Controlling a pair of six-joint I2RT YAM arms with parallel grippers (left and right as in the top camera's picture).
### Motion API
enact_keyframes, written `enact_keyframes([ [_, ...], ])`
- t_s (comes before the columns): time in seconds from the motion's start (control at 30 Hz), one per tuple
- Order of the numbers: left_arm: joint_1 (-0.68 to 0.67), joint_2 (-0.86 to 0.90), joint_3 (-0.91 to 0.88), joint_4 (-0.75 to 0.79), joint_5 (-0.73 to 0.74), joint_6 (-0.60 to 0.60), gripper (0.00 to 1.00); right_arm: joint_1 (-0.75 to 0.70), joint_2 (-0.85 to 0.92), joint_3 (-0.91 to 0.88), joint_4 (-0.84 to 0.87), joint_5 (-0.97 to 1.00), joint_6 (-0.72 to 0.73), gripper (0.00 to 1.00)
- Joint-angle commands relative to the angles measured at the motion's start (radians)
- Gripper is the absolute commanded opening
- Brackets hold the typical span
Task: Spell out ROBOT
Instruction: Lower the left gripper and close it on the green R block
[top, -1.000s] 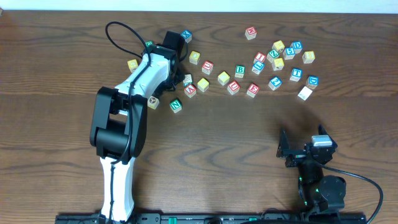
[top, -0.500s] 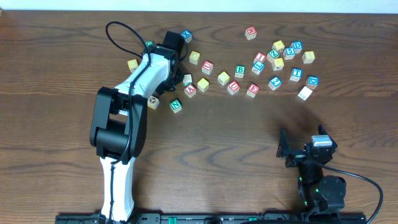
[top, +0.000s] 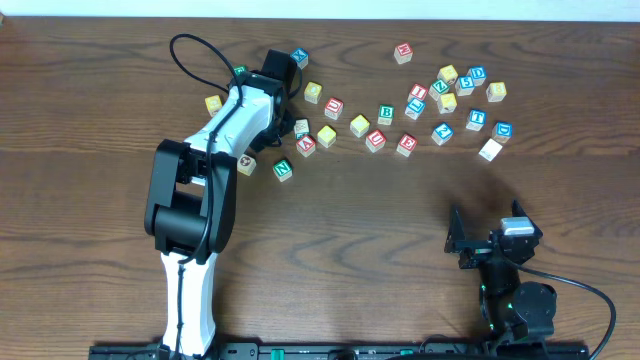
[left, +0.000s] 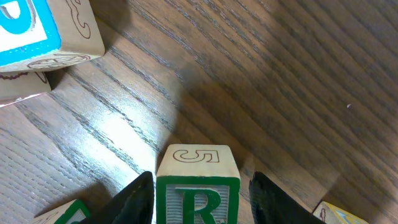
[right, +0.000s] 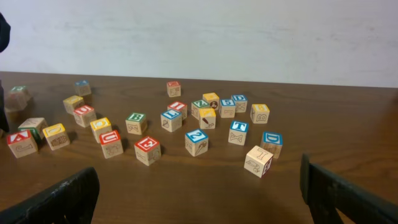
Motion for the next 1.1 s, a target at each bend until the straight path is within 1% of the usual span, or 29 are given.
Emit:
enact_keyframes([
  [0.0, 0.004, 0.019, -0.005, -0.002, -0.025, 0.001, 0.49, -0.006, -0.002, -0.001, -0.004, -0.005, -0.011, 0.99],
  [0.1, 0.004, 0.019, -0.005, -0.002, -0.025, 0.001, 0.49, -0.006, -0.002, -0.001, -0.004, -0.005, -0.011, 0.99],
  [0.2, 0.004, 0.019, -0.005, -0.002, -0.025, 0.001, 0.45, -0.006, -0.002, -0.001, -0.004, -0.006, -0.011, 0.99],
  [0.5, 0.004, 0.019, -0.005, -0.002, -0.025, 0.005, 0.41, -0.006, -0.002, -0.001, -0.004, -0.005, -0.011, 0.99],
  [0.7, 0.004, 0.019, -0.005, -0.002, -0.025, 0.005, 0.3, -0.006, -0.002, -0.001, -0.004, -0.006, -0.011, 0.99],
  [1.07, 0.004, 0.019, -0.005, -0.003, -0.024, 0.005, 0.27, -0.006, -0.002, -0.001, -0.004, -0.005, -0.011, 0.99],
])
